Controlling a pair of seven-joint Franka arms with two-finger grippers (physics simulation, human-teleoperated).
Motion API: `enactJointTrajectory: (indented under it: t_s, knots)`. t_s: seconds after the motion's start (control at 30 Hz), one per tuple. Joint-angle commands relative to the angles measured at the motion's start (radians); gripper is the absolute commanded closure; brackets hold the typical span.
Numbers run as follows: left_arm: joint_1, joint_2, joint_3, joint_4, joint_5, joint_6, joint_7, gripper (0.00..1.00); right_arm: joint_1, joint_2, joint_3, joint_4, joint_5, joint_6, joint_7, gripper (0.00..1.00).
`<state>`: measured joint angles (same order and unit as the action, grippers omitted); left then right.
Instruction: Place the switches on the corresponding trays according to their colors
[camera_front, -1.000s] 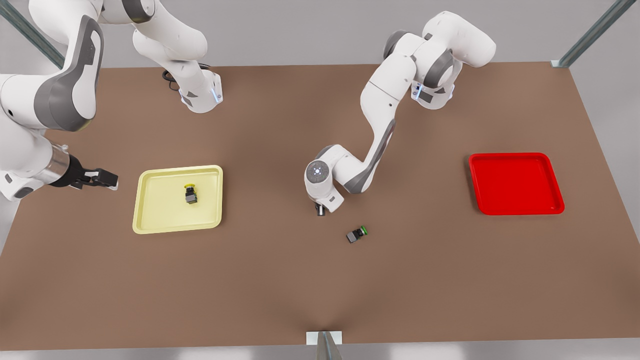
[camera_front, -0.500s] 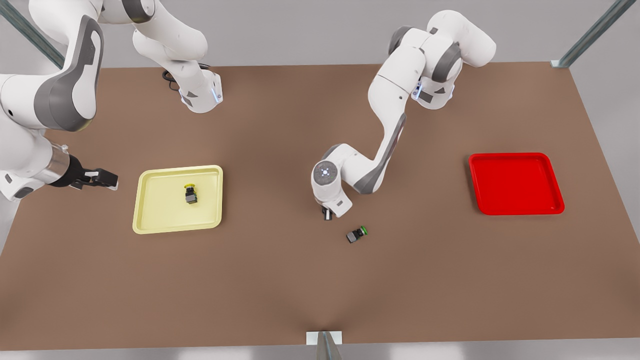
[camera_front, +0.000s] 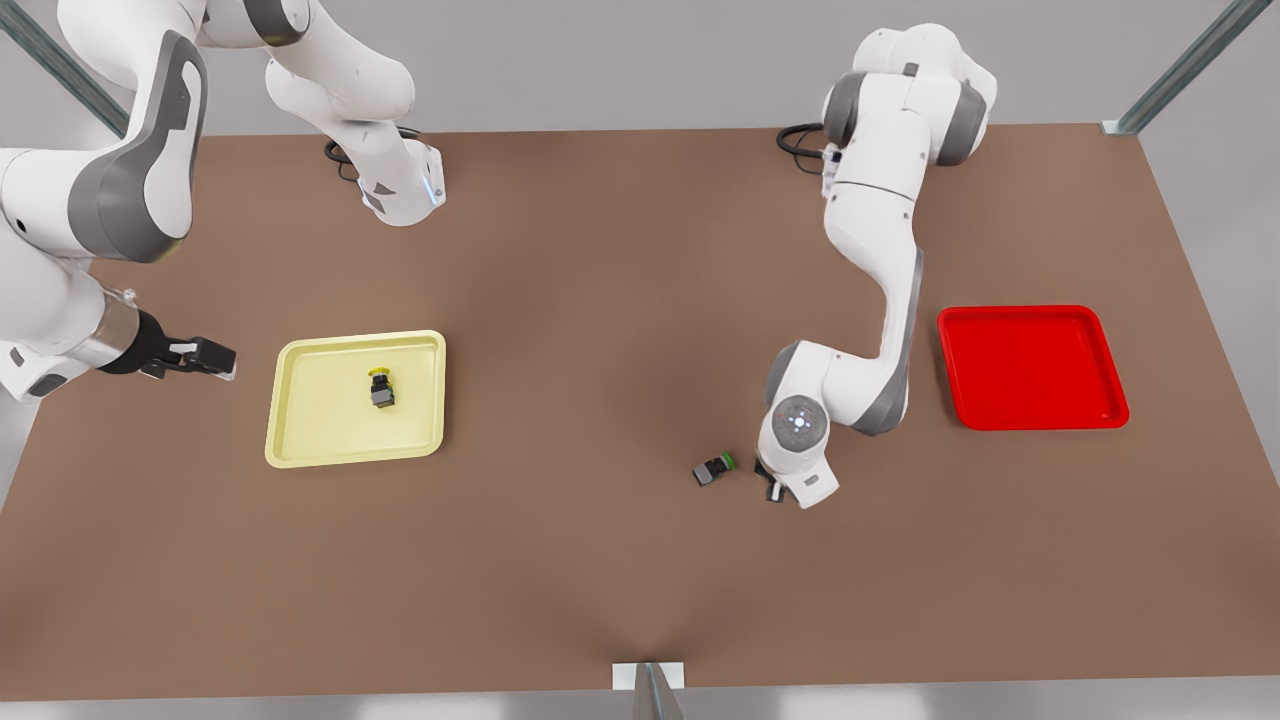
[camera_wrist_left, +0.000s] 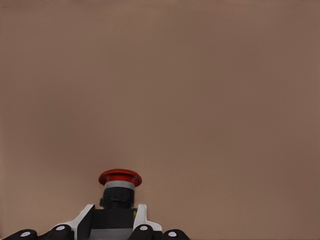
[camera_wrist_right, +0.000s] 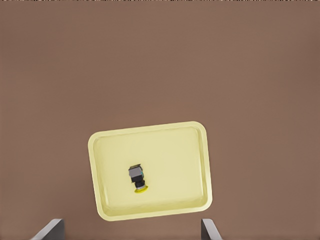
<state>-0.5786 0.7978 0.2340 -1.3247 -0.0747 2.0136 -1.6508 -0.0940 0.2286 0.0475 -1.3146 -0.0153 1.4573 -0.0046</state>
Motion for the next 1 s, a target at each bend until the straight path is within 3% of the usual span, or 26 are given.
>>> enactJointTrajectory:
  t_s: [0.0,0.1,0.27,0.47,0.67,0.97]
  knots:
    - [0.005,0.0,0.002,-0.001,0.001,-0.001,0.012,0.47,0.0,0.0,0.0,0.0,0.0,0.0,0.0,0.0]
    - [0.026,-0.055,0.024,-0.1,0.001,-0.009,0.147,0.47,-0.001,0.0,0.0,0.0,0.0,0.0,0.0,0.0]
    - [0.026,-0.272,0.093,-0.488,0.0,0.227,0.355,0.47,0.0,0.0,0.0,-0.002,0.0,-0.002,0.0,0.0]
    - [0.025,-0.407,0.22,-0.731,0.0,0.327,0.569,0.47,0.0,0.001,0.0,-0.002,0.0,0.0,0.0,0.0]
    - [0.025,-0.485,0.37,-0.861,0.001,0.336,0.755,0.46,0.002,0.001,0.0,-0.002,0.0,0.002,0.0,0.0]
    - [0.045,-0.466,0.593,-0.918,0.0,0.323,1.083,0.45,0.002,0.001,0.0,-0.002,0.0,0.0,0.0,0.0]
